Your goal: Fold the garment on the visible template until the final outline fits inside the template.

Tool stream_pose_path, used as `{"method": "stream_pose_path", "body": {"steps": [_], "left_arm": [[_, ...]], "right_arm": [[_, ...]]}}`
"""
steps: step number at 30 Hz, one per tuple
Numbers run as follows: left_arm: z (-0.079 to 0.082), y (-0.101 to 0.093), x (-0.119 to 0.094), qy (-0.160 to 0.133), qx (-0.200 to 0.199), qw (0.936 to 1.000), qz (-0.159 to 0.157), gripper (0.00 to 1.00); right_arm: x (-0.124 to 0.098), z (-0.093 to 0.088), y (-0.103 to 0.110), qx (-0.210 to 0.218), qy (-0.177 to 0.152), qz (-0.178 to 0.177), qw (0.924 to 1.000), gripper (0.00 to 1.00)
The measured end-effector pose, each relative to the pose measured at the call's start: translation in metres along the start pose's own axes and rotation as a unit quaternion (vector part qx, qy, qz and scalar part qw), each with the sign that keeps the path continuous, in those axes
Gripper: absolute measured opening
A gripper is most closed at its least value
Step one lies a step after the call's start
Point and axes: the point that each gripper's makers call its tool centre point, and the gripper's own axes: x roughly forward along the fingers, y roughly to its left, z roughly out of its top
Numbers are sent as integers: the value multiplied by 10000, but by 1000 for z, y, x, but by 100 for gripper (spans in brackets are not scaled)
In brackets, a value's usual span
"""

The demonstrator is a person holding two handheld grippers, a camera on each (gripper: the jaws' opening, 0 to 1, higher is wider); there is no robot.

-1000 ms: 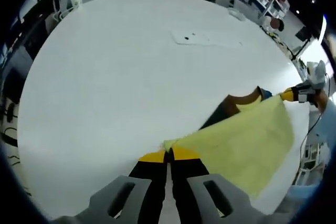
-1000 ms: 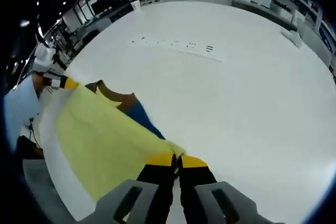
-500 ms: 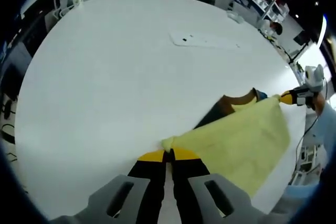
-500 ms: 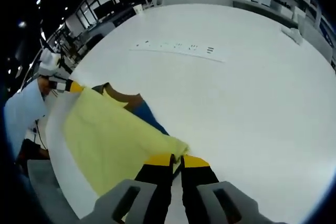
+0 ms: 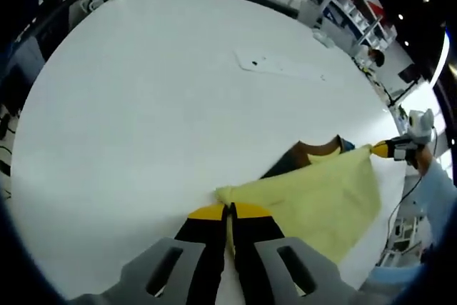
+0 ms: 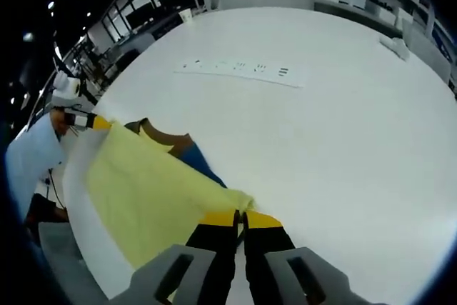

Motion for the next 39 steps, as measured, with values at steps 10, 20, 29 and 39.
{"method": "stream_pose_path", "body": {"steps": [10, 20, 29, 39], "left_arm": [[21, 0, 3, -322, -1717, 9824, -655, 1], [33, 4, 9, -666, -2383, 9655, -816, 1], [41, 3, 11, -850, -2198, 9694, -686, 2], [42, 9, 15, -858, -1568, 9834, -309, 1]], "right_arm": [[4, 22, -10, 1281, -411, 328, 9904, 0], [12, 23, -18, 1942, -525, 428, 9786, 0], [13, 37, -15, 1671, -604, 383, 9833, 0], [25, 35, -13, 927, -405, 104, 9948, 0]]}}
